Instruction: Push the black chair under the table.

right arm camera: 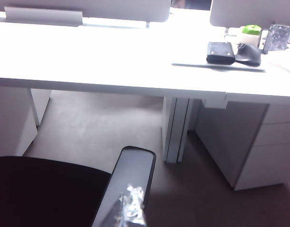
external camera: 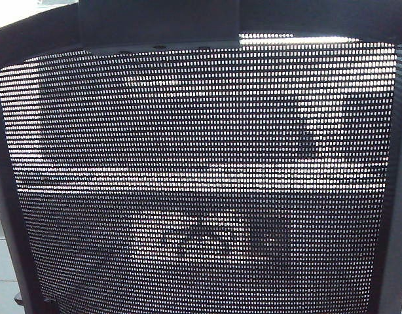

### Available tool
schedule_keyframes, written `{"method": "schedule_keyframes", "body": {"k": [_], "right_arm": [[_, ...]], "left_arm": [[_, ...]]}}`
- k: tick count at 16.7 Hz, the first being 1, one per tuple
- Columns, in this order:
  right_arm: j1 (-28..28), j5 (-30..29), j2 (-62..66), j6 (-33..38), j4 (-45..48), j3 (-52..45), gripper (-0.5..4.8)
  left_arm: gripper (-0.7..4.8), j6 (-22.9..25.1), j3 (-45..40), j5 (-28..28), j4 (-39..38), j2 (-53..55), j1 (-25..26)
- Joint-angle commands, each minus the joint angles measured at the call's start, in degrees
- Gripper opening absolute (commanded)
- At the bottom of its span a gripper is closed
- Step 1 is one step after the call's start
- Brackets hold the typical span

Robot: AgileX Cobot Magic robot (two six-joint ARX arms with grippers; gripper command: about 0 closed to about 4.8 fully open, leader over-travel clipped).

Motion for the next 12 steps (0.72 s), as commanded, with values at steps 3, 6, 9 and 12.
{"method": "schedule_keyframes", "body": {"k": [3,6,9,12], "right_arm": [[0.0,-0.1,0.0,0.1,1.2,0.0,-0.05],[0.0,-0.2,0.0,0.4,1.2,0.0,-0.05],[0.0,-1.9,0.0,6.0,3.1,0.0,-0.05],[0.0,-4.8,0.0,14.8,16.1,0.4,-0.06]], "left_arm": [[-0.06,-0.6,0.0,0.2,0.8,0.0,0.2],[-0.05,-0.7,0.0,0.4,0.7,0.0,0.2],[-0.06,-10.6,0.2,1.7,0.9,0.0,0.2],[-0.06,-16.2,3.2,2.6,5.4,0.0,0.1]]}}
